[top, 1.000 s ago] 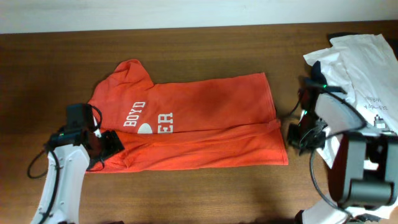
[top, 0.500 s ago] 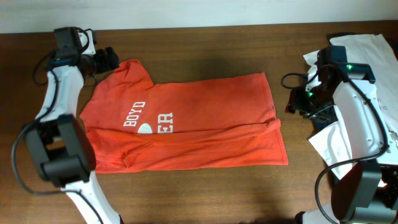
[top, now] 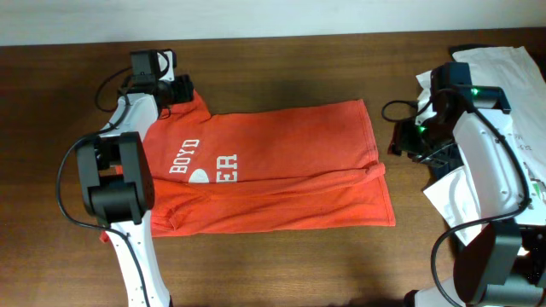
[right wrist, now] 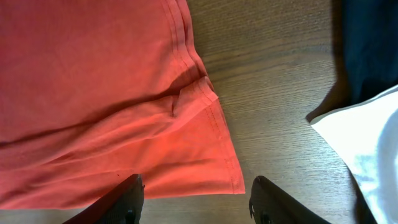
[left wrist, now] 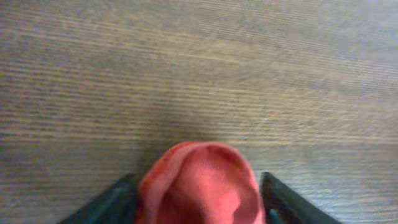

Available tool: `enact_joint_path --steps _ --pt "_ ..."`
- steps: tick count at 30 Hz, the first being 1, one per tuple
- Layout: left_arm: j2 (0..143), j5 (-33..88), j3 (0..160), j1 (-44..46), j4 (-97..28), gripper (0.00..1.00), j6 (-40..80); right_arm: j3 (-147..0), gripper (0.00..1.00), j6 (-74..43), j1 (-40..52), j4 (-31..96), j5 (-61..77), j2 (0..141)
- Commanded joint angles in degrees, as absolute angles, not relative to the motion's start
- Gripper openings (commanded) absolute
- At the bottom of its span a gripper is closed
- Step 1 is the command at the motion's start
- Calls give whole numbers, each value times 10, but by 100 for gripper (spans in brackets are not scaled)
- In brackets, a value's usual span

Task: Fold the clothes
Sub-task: 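Grasp the shirt's top shoulder corners with both grippers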

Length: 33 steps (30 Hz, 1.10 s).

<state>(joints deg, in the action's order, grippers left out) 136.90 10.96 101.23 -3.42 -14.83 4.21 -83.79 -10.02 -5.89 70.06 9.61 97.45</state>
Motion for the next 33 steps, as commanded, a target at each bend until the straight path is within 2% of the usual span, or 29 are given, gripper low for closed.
enact_joint_path --steps 1,2,3,4,6,10,16,21,23,24,25,33 --pt "1394 90 1015 -42 -152 51 42 -844 59 -94 -55 698 99 972" --pt "1394 90 1016 -43 -150 45 42 -844 59 -94 -55 692 99 972" --pt "1394 90 1019 -43 -150 30 42 -844 59 -94 -55 679 99 973" --pt "1394 90 1023 -43 -150 11 43 -844 59 -93 -55 663 99 975" --pt "1393 93 1047 -43 -164 2 64 -844 63 -83 -55 611 99 994" --pt "1375 108 1104 -43 -237 1 66 -844 64 -62 -55 504 99 1061" --pt "1309 110 1115 -43 -471 0 68 -844 67 -62 -15 267 108 1184" --pt "1305 114 1115 -43 -581 0 68 -844 67 -64 16 135 105 1271" --pt "1305 114 1115 -43 -596 0 68 -844 58 -64 20 110 103 1286" --pt "1305 114 1115 -43 -602 0 68 -844 37 -64 20 109 96 1286" --pt "1305 114 1115 -43 -606 0 68 -844 4 -65 19 117 83 1286" --pt "1230 111 1115 -44 -694 0 57 -877 4 -64 -21 312 51 1212"
